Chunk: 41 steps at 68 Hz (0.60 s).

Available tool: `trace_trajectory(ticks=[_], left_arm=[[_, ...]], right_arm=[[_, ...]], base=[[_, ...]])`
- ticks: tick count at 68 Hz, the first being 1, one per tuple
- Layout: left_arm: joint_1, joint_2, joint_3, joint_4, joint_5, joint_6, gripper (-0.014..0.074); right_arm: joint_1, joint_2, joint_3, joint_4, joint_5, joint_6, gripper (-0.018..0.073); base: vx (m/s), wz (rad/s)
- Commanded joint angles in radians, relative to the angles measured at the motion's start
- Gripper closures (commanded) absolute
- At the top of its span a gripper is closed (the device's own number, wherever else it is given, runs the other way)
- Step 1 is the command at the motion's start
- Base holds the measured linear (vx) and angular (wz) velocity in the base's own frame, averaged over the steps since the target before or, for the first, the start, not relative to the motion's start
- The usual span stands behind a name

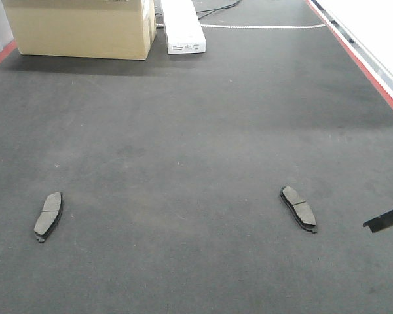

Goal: Move and align brake pads A on conveyor

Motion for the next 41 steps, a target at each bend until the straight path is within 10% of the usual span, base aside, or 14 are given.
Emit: trace_trajectory(ticks=[1, 41], left_arm=[[-0.004, 0.006, -0.029, 0.008, -0.091, -0.007, 0.0603], [-0.004, 0.006, -0.029, 0.008, -0.091, -0.007, 0.0603]], right_arm=[[-0.004, 0.006, -0.029, -0.018, -0.093, -0.005, 0.0564], [-0.004, 0.006, -0.029, -0.018, -0.093, -0.005, 0.0564]], base=[[0.05, 0.01], [0.0, 0.0]])
